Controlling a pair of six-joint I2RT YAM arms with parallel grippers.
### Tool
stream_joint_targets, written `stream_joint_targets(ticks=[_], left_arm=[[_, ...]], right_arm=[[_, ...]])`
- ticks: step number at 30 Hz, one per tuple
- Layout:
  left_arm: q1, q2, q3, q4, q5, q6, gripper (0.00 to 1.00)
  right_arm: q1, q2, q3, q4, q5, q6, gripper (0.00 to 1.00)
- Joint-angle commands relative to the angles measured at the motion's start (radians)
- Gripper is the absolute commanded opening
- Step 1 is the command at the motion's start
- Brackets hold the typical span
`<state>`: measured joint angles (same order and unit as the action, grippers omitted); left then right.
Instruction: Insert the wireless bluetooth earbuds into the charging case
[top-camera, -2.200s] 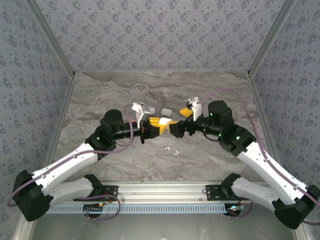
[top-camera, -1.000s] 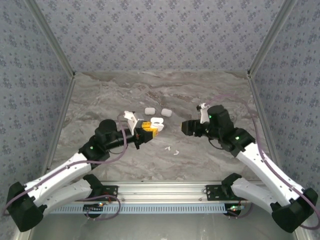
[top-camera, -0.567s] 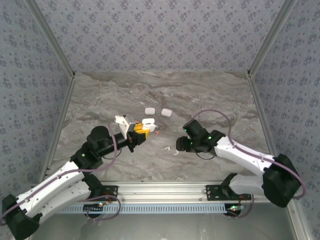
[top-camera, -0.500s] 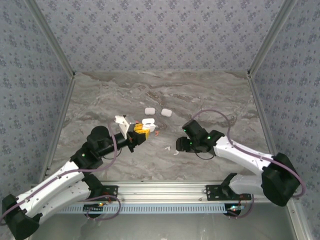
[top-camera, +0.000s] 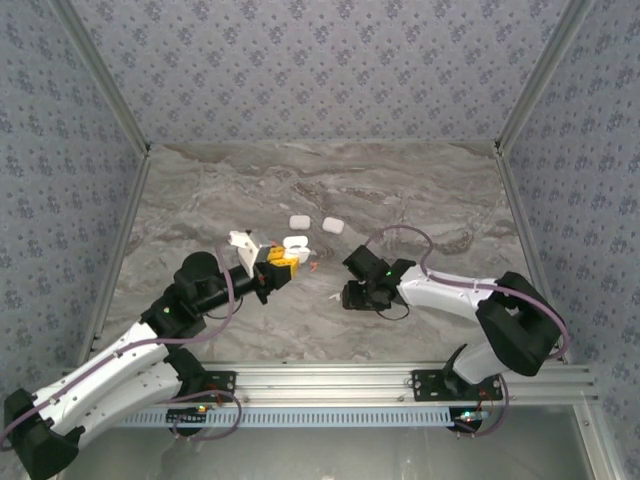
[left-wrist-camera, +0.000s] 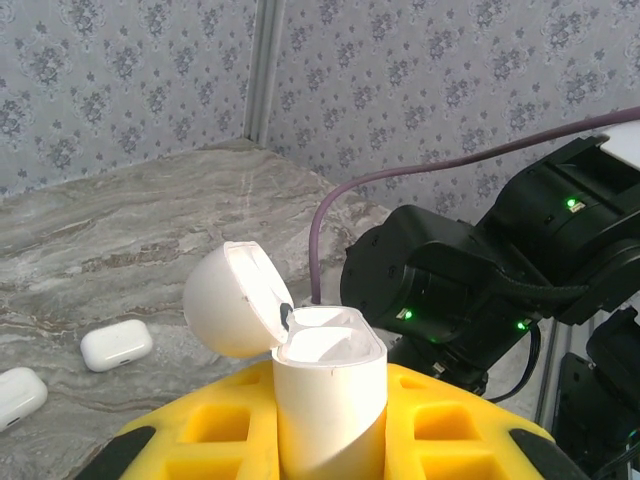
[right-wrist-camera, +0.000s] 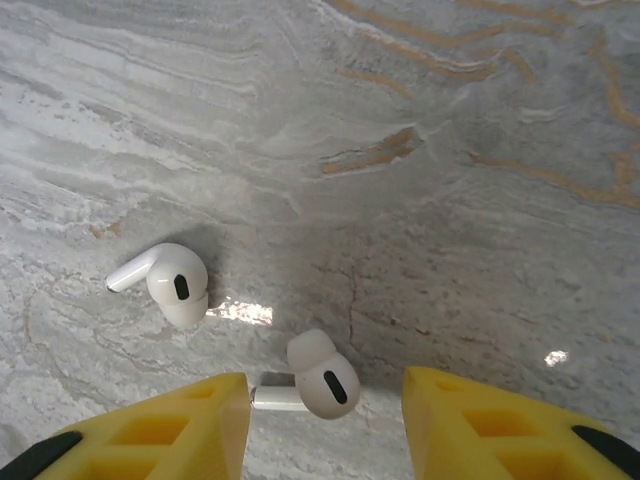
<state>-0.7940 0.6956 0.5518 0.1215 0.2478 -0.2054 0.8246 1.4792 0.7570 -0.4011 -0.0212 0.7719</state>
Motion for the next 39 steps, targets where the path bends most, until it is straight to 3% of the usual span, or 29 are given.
stream_joint_targets(ticks=[1,15,26,32,39], left_arm=[[-0.006,-0.005,0.010,0.000,-0.015,0.019,0.00],[-0.006,0.003,0.019,-0.013,-0.020,0.029,0.00],[-0.006,0.013,0.028,-0.016,-0.019,0.034,0.00],[-0.007,0.017,0.018,-0.003,-0.011,0.014,0.00],[-0.005,0.037,0.009,0.052,0.069,-0.011,0.00]], right_arm=[[0.012,0.037,0.038,0.002,0.021,0.016,0.45],[0.027,0.118,0.088,-0.041,0.036,-0.017,0.34],[0.033,0.087,0.092,-0.074,0.077,-0.049,0.24],[0.041,-0.051,0.094,-0.119,0.151,-0.134,0.23],[0.039,-0.334,0.118,-0.136,0.206,-0.425,0.22]])
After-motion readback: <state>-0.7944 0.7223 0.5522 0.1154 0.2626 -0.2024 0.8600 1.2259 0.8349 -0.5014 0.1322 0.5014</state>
